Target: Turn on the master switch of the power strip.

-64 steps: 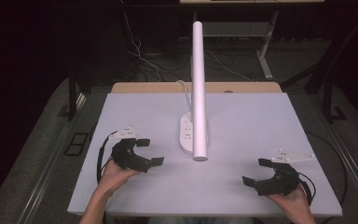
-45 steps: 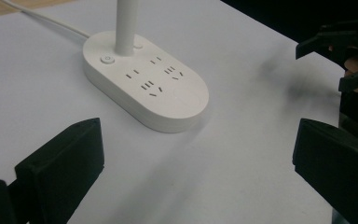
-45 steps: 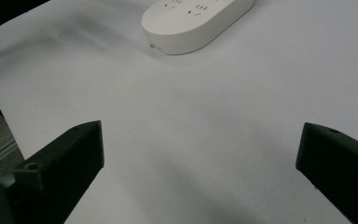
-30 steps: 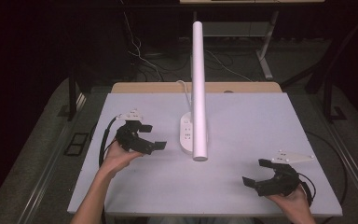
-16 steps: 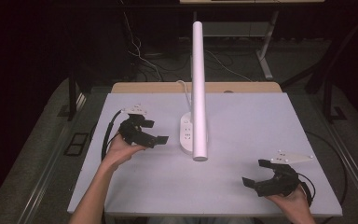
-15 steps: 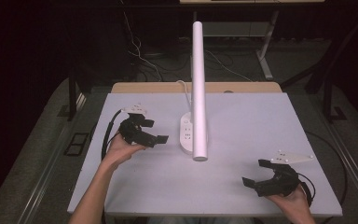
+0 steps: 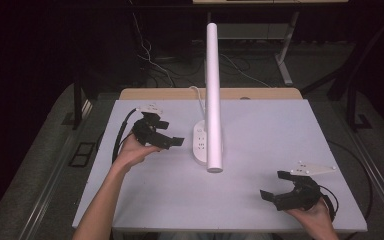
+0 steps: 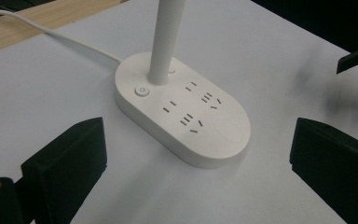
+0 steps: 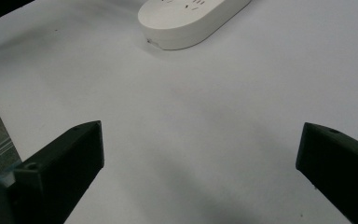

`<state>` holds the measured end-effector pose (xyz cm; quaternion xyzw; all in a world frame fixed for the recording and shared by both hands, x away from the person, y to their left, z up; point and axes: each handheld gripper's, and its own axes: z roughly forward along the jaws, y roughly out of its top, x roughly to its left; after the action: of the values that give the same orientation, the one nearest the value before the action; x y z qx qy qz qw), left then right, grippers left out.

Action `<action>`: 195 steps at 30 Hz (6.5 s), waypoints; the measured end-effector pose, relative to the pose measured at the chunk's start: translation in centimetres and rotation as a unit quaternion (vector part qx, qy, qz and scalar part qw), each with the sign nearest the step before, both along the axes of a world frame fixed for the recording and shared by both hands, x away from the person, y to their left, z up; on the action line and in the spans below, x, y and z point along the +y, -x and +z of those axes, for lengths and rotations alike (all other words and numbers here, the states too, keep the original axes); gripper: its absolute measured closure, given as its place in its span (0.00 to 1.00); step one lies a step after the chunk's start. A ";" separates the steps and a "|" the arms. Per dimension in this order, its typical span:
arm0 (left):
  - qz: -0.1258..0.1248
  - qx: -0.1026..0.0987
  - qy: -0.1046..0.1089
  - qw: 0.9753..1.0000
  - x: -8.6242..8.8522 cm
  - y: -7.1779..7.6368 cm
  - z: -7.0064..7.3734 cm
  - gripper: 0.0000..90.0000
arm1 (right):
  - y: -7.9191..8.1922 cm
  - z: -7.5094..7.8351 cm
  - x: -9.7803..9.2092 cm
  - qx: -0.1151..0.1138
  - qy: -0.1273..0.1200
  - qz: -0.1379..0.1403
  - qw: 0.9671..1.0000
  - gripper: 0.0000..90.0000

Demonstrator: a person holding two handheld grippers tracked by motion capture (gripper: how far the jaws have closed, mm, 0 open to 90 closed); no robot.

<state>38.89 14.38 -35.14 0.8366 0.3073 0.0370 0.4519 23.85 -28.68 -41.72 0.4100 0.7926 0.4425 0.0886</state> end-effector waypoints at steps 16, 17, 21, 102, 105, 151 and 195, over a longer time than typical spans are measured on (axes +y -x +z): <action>-0.003 0.003 -0.018 1.000 -1.2 -2.5 0.6 0.05 | 0.1 0.0 0.0 0.004 0.000 0.002 1.000 0.00; -0.006 0.004 -0.022 1.000 -1.2 -2.7 0.6 0.06 | 0.1 0.0 0.0 0.004 0.000 0.002 1.000 0.00; -0.007 0.006 -0.024 1.000 -1.8 -3.3 0.6 0.06 | 0.1 0.0 0.0 0.003 0.000 0.001 1.000 0.00; 0.033 0.078 0.010 0.996 -5.9 -8.7 -6.6 0.99 | -0.2 -0.4 -0.6 0.004 0.018 -0.003 1.000 0.00; 0.028 0.079 0.000 0.997 -6.1 -8.7 -6.8 0.99 | -0.2 -0.4 -0.6 0.004 0.021 0.001 1.000 0.00; 0.092 0.117 0.046 0.988 -7.1 -8.8 -8.2 1.00 | -0.1 -0.4 -0.3 0.002 0.027 0.009 1.000 0.00; 0.105 0.056 0.018 0.993 -5.6 -7.5 -5.2 0.98 | -0.1 -0.5 -0.3 0.001 0.027 0.009 1.000 0.00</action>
<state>46.37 8.77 -40.33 0.7923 0.4192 0.0319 0.4421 23.98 -28.99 -42.20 0.4004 0.8083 0.4211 0.0946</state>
